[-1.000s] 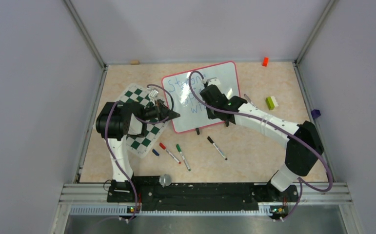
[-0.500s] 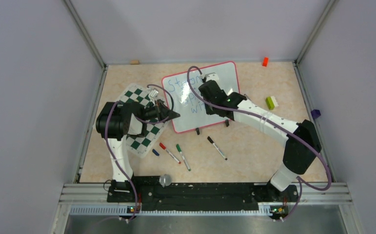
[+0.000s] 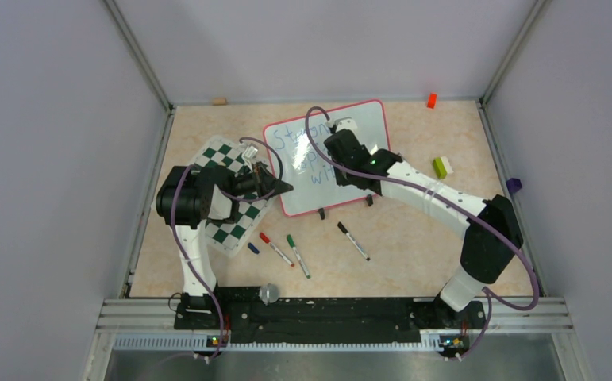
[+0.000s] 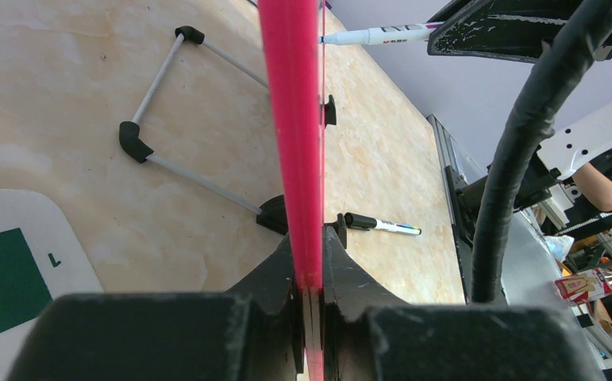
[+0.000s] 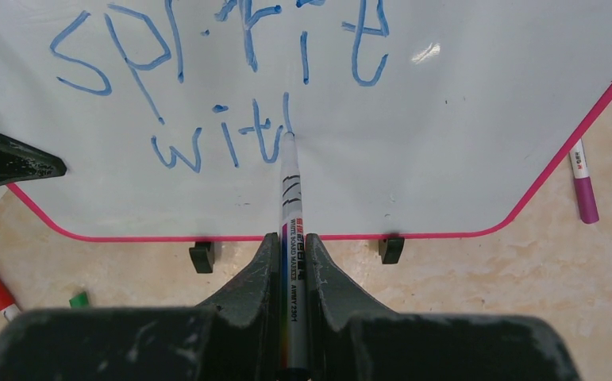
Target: Write a sentence on the whiteboard
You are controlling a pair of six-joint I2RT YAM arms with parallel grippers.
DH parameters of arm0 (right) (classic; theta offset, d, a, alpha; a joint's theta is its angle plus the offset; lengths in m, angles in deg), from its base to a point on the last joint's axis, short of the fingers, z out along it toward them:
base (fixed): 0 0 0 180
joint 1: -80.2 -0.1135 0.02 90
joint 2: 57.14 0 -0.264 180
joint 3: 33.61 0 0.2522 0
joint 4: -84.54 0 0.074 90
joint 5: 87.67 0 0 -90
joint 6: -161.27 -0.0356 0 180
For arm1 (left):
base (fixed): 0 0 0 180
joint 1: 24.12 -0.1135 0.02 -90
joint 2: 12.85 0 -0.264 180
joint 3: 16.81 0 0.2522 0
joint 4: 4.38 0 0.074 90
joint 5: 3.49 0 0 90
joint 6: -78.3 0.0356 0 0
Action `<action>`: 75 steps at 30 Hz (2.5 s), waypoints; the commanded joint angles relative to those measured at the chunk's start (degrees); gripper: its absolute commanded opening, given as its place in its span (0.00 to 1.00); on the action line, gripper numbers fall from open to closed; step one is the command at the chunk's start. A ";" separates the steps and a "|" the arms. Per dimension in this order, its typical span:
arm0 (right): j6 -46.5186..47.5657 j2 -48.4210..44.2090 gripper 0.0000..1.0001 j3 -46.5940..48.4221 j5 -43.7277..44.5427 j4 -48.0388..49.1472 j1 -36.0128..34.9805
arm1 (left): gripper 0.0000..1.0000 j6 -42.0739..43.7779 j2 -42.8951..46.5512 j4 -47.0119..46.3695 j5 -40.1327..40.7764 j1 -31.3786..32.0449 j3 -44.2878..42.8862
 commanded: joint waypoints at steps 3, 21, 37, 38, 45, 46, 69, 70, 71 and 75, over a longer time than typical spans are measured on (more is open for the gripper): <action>0.57 0.16 0.00 2.01 3.58 1.51 1.86 | 0.00 4.24 0.58 -4.78 4.59 -1.85 0.30; 1.17 -0.29 0.00 2.17 3.86 1.46 2.56 | 0.00 4.24 0.58 -4.78 4.59 -1.85 0.30; -0.30 -1.39 0.00 -2.38 1.61 0.10 2.53 | 0.00 4.24 0.58 -4.78 4.59 -1.85 0.30; -0.51 -1.67 0.00 -2.89 1.49 0.10 2.57 | 0.00 4.24 0.58 -4.78 4.59 -1.85 0.30; -1.51 -2.25 0.00 -4.08 1.10 0.18 2.57 | 0.00 4.24 0.58 -4.78 4.59 -1.85 0.30; -1.47 -2.30 0.00 -3.88 1.15 0.18 2.56 | 0.00 4.24 0.58 -4.78 4.59 -1.85 0.30; 3.07 -7.49 0.00 -1.20 3.70 4.36 3.25 | 0.00 4.24 0.58 -4.78 4.59 -1.85 0.30; 3.03 -7.33 0.00 -1.03 3.31 4.29 3.49 | 0.00 4.24 0.58 -4.78 4.59 -1.85 0.30; 2.93 -7.13 0.00 -0.86 2.71 4.43 3.60 | 0.00 4.24 0.58 -4.78 4.59 -1.85 0.30; 2.87 -6.96 0.00 -0.88 1.10 4.82 3.71 | 0.00 4.24 0.58 -4.78 4.59 -1.85 0.30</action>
